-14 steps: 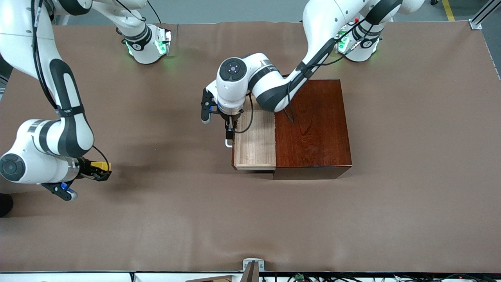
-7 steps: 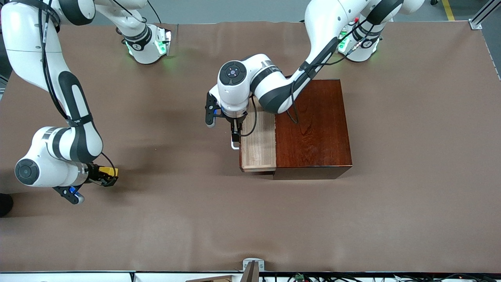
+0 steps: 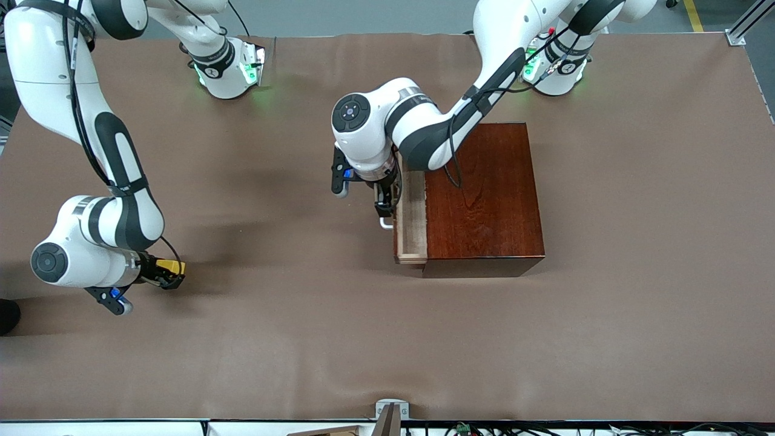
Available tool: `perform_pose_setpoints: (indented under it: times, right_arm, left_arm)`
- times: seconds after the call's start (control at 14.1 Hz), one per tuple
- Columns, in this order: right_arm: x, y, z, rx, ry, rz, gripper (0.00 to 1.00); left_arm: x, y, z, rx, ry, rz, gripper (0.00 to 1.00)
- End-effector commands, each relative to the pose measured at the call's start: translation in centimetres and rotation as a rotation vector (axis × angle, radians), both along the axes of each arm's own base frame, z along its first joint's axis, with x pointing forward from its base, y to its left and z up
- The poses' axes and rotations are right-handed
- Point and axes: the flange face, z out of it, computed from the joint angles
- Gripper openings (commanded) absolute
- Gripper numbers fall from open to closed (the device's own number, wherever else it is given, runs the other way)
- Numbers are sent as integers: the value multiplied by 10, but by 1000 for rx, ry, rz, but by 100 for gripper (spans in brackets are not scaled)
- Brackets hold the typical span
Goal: Open drawer, take yellow block, close drawer
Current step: 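Keep pushing the drawer fully shut with the left gripper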
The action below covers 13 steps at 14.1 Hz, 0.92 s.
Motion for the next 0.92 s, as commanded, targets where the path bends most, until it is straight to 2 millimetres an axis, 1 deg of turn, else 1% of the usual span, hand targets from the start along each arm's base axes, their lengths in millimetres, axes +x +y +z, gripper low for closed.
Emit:
perform_pose_setpoints:
  times: [0.0,0.21,0.36,0.43,0.57,0.64,0.78,0.85]
  right_arm:
    - [0,-5,5,2,-30,-29,0]
    - [2,-17,5,-8,-58,-108,0]
    - [4,-18,4,-19,-78,-188,0]
    - [3,-18,2,-20,-80,-191,0]
    - [0,-13,-5,-25,-80,-166,0]
    - [-5,-13,-13,-26,-81,-138,0]
    - [-7,-11,-21,-18,-81,-68,0]
    - [-8,-9,-22,-20,-80,-53,0]
  left_arm:
    - [5,19,14,98,-31,-15,100]
    - [4,25,9,137,-7,-7,100]
    - [7,32,8,164,1,6,100]
    - [7,35,6,177,9,9,100]
    - [9,40,5,194,21,17,100]
    - [10,42,5,195,22,20,100]
    - [9,41,4,195,24,19,100]
    - [8,39,4,195,23,17,100]
